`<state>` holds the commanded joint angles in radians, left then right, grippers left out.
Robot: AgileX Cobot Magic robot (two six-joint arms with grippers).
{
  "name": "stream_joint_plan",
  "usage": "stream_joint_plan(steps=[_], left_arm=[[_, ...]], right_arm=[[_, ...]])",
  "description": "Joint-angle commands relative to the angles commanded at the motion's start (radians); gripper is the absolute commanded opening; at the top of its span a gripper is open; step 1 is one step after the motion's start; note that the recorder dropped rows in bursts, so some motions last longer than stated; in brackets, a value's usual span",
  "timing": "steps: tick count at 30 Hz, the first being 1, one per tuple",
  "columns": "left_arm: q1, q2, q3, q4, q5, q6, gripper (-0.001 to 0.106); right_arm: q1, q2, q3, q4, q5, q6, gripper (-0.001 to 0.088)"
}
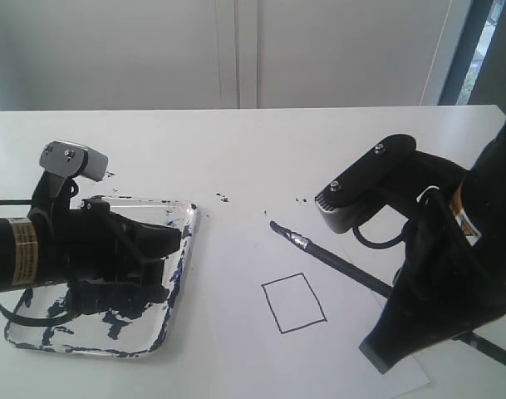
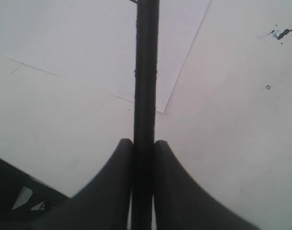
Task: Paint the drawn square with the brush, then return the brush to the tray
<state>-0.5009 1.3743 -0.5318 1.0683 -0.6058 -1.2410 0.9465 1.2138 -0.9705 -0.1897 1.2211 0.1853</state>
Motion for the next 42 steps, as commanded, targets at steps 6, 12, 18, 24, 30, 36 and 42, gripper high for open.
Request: stream_joint_plan(steps=[6, 12, 18, 24, 30, 36, 42], left_arm=[[0.000, 0.000, 0.000, 0.034, -0.071, 0.005, 0.097], [0.000, 0.000, 0.000, 0.100, -0.273, 0.007, 0.098], [0.000, 0.000, 0.000, 0.109, -0.329, 0.018, 0.098], [-0.005, 0.000, -0.018, 0.157, -0.217, 0.078, 0.098], [-0.155, 0.036, -0.108, 0.357, 0.117, 0.021, 0.098], [-0.294, 0.145, -0.201, 0.369, 0.376, 0.015, 0.098], [-0.310, 0.255, -0.263, 0.399, 0.417, 0.010, 0.098]], right_arm=[[0.000, 0.000, 0.000, -0.020, 0.000, 0.000, 0.0000], [0.000, 0.000, 0.000, -0.020, 0.000, 0.000, 0.0000], [0.000, 0.000, 0.000, -0.020, 0.000, 0.000, 0.0000], [0.000, 0.000, 0.006, -0.027, 0.000, 0.000, 0.0000], [0.000, 0.006, 0.006, -0.037, 0.000, -0.002, 0.0000], [0.000, 0.033, 0.006, -0.037, 0.000, -0.002, 0.0000], [0.000, 0.032, 0.006, -0.043, 0.000, -0.006, 0.0000]])
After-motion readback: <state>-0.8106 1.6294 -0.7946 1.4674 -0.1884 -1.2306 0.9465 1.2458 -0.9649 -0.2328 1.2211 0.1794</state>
